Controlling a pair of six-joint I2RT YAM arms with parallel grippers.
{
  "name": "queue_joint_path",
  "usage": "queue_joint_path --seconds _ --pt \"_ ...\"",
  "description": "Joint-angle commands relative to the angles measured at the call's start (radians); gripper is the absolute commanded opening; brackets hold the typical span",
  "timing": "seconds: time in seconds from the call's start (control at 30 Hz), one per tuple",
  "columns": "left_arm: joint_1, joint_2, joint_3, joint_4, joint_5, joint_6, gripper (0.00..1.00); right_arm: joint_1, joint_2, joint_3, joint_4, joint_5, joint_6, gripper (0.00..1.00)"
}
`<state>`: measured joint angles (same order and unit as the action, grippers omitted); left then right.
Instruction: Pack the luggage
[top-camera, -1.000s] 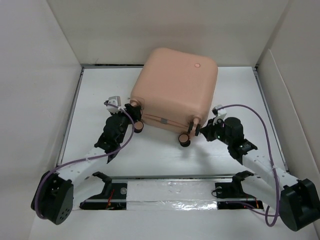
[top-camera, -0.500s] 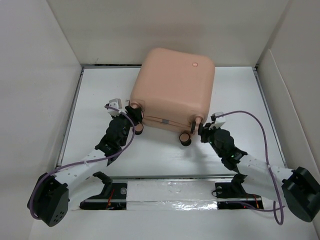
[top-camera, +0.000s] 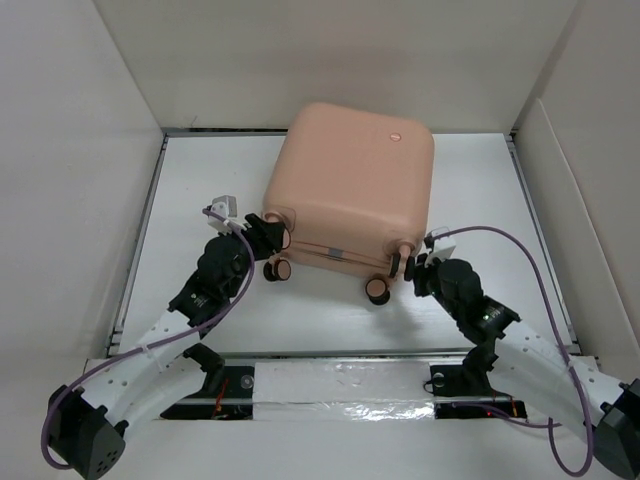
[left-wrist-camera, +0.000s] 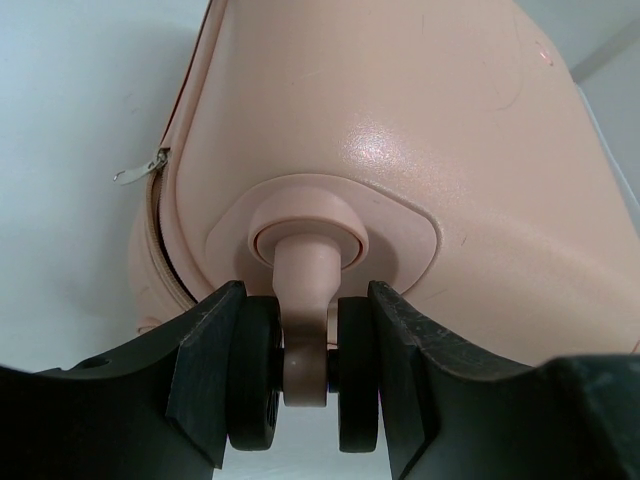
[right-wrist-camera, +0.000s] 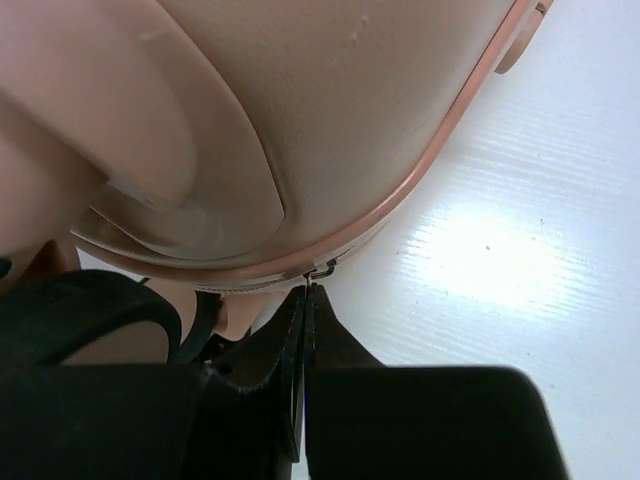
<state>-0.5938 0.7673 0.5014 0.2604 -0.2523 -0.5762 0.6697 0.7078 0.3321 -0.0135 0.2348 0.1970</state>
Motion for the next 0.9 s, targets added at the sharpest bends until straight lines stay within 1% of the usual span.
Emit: queue_joint_path --seconds 0.0,0.13,0.17,0.2,0.27,0.33,0.37,0.4,0.47,0.53,0.57,0.6,0.63,0.67,0.7,0.73,0.77,0.8,0.83,0.87 --pt "-0.038 -0.045 0.161 0.260 0.196 -0.090 0.00 0.019 -0.031 0.073 0.046 -0.226 -0.004 0.00" --pt "-0.029 -0.106 0.158 0.222 0.163 -0.082 0.00 -0.015 -0.030 0.048 0.084 -0.227 0.001 0.00" --pt "-0.029 -0.108 0.178 0.156 0.163 -0.083 0.00 -0.015 -0.025 0.053 0.087 -0.264 -0.002 0.00" --pt "-0.029 -0.108 0.181 0.123 0.165 -0.088 0.00 -0.015 -0.025 0.053 0.087 -0.270 -0.001 0.00" --pt "-0.029 -0.125 0.143 0.056 0.162 -0.105 0.00 -0.015 -0.018 0.058 0.090 -0.262 0.002 0.00" --pt "-0.029 -0.161 0.099 0.017 0.116 -0.131 0.00 -0.024 -0.014 0.050 0.115 -0.259 0.001 0.00" --pt "-0.029 -0.175 0.066 -0.028 0.084 -0.136 0.00 -0.035 -0.014 0.050 0.118 -0.259 -0.001 0.00" --pt "-0.018 -0.190 0.060 -0.050 0.033 -0.139 0.00 -0.035 -0.011 0.051 0.118 -0.261 -0.005 0.00" --pt "-0.006 -0.232 0.066 -0.078 0.009 -0.126 0.00 -0.067 0.001 0.058 0.135 -0.284 -0.010 0.00" --pt "-0.006 -0.238 0.080 -0.058 0.005 -0.100 0.00 -0.091 0.024 0.065 0.174 -0.311 -0.019 0.00" --pt "-0.006 -0.224 0.107 -0.032 0.014 -0.097 0.00 -0.104 0.062 0.080 0.188 -0.349 -0.022 0.00" --pt "-0.006 -0.205 0.127 -0.021 0.051 -0.091 0.00 -0.131 0.085 0.094 0.199 -0.368 -0.036 0.00" --pt "-0.006 -0.148 0.152 -0.013 0.076 -0.090 0.00 -0.143 0.105 0.113 0.204 -0.385 -0.041 0.00" --pt "-0.006 -0.119 0.190 0.022 0.109 -0.097 0.00 -0.154 0.125 0.133 0.202 -0.406 -0.047 0.00" --pt "-0.006 -0.093 0.199 0.049 0.177 -0.108 0.00 -0.163 0.152 0.174 0.205 -0.413 -0.060 0.00" --pt "-0.006 -0.041 0.206 0.072 0.201 -0.119 0.00 -0.186 0.162 0.195 0.204 -0.420 -0.065 0.00" --pt "-0.006 -0.019 0.206 0.103 0.235 -0.141 0.00 -0.209 0.177 0.234 0.207 -0.433 -0.076 0.00" --pt "-0.006 -0.001 0.197 0.118 0.242 -0.152 0.00 -0.209 0.186 0.234 0.207 -0.443 -0.077 0.00" --pt "-0.006 0.027 0.175 0.141 0.245 -0.163 0.00 -0.241 0.199 0.257 0.242 -0.460 -0.079 0.00" --pt "-0.015 0.042 0.117 0.207 0.245 -0.175 0.00 -0.258 0.215 0.269 0.259 -0.510 -0.076 0.00"
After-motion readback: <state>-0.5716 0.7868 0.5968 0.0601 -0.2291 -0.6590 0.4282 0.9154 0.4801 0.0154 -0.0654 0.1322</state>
